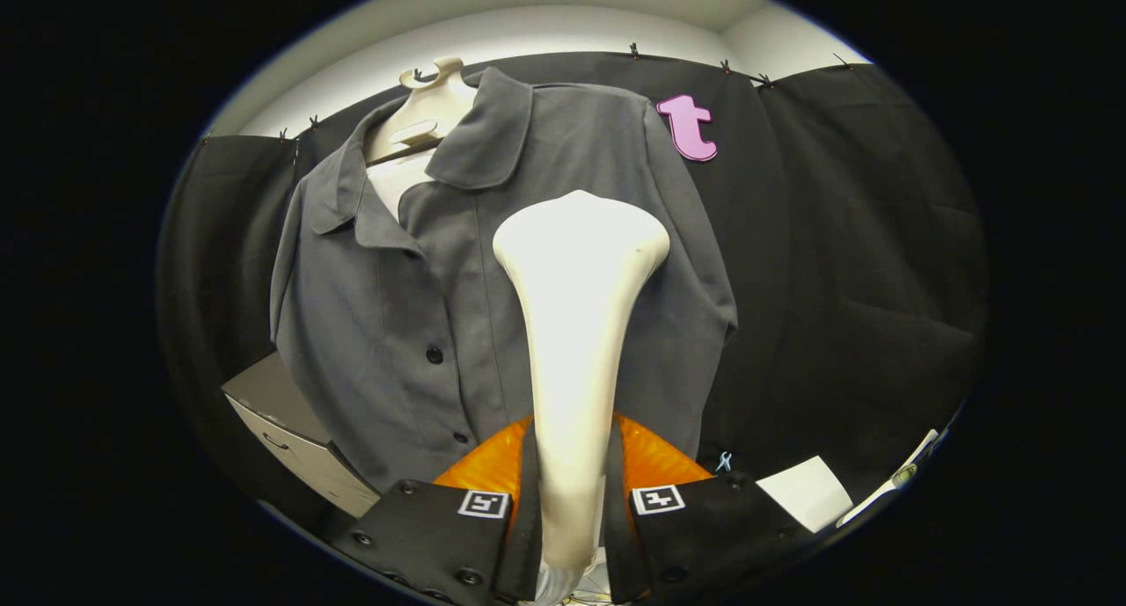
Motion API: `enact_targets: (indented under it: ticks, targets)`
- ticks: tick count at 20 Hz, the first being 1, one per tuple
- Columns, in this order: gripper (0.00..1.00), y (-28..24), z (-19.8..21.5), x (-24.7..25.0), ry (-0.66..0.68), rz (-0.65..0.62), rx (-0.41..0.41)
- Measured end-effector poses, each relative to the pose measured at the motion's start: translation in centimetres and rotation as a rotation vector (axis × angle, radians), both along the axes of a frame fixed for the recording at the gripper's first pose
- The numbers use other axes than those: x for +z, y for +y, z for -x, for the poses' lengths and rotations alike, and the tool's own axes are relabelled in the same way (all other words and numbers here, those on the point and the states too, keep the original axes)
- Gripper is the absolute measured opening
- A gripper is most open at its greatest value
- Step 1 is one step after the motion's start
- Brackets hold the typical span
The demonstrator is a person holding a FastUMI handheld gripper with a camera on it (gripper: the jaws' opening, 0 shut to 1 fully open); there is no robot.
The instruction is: Iron the clothes twice with a garment steamer, once on the left side and once on the right side.
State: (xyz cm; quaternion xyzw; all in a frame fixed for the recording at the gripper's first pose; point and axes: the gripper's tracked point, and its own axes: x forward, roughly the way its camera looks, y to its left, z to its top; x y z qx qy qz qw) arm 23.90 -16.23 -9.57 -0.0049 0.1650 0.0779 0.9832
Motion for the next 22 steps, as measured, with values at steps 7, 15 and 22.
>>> enact_targets:
  ticks: [7, 15, 22]
  targets:
    - [0.37, 0.3, 1.1, -2.9, 0.048, 0.002, 0.026]
    - [0.37, 0.6, 2.5, -7.3, 0.113, -0.008, 0.017]
    - [0.37, 0.3, 4.1, -11.9, 0.175, -0.007, 0.009]
